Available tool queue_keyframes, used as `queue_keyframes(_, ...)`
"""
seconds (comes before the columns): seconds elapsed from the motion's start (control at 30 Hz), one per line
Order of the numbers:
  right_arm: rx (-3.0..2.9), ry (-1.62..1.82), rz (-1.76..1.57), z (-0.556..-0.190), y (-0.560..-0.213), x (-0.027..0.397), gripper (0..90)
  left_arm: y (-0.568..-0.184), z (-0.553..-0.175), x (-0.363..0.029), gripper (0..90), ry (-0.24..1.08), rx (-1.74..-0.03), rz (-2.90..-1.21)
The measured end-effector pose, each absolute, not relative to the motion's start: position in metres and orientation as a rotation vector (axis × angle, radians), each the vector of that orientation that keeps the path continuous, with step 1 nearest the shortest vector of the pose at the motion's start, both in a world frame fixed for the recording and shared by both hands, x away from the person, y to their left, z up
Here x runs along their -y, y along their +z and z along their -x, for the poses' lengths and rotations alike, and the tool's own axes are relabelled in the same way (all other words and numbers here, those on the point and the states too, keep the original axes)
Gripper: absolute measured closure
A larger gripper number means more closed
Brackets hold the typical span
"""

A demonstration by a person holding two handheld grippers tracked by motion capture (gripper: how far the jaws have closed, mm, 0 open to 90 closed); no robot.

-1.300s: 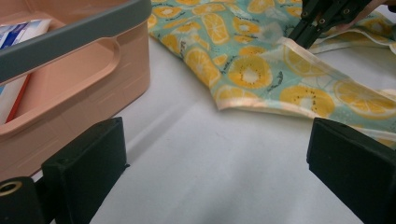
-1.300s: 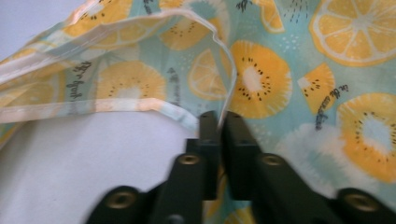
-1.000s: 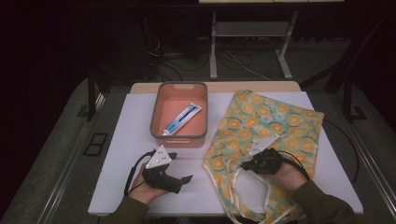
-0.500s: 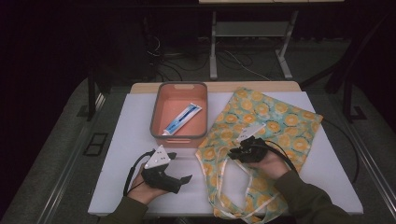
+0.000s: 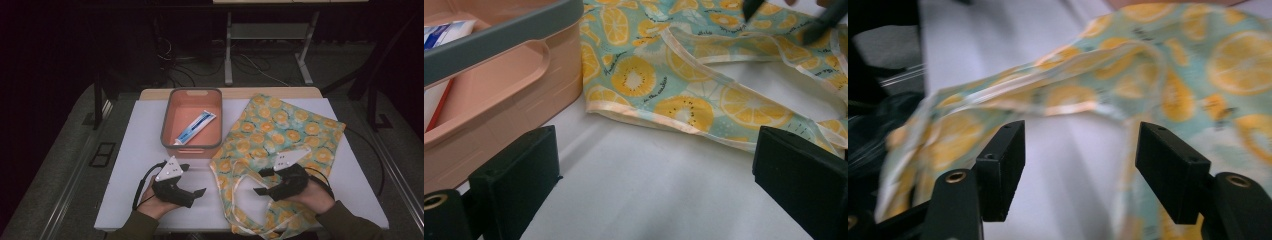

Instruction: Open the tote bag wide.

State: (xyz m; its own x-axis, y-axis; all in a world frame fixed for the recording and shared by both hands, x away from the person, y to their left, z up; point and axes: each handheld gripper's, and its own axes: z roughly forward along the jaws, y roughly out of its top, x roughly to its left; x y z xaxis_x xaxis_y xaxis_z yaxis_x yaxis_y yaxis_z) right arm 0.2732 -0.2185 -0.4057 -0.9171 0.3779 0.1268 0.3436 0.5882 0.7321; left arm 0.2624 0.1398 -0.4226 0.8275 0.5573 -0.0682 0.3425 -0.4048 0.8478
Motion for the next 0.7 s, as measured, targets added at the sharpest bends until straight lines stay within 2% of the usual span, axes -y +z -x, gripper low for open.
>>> queue_keyframes(0.27,-2.881,1.257,-0.455,-0.241,-0.419,0.210,33.6,-0.424,-0.263,-0.138,3.3,0.275,-0.663,-2.041)
queue_keyframes(0.53,-2.975,1.256,-0.341,-0.220,-0.427,0.203,36.8,-0.424,-0.262,-0.138,3.3,0.273,-0.661,-2.042)
queue_keyframes(0.7,-2.993,1.279,-0.249,-0.210,-0.425,0.198,53.6,-0.425,-0.263,-0.137,3.3,0.272,-0.660,-2.044)
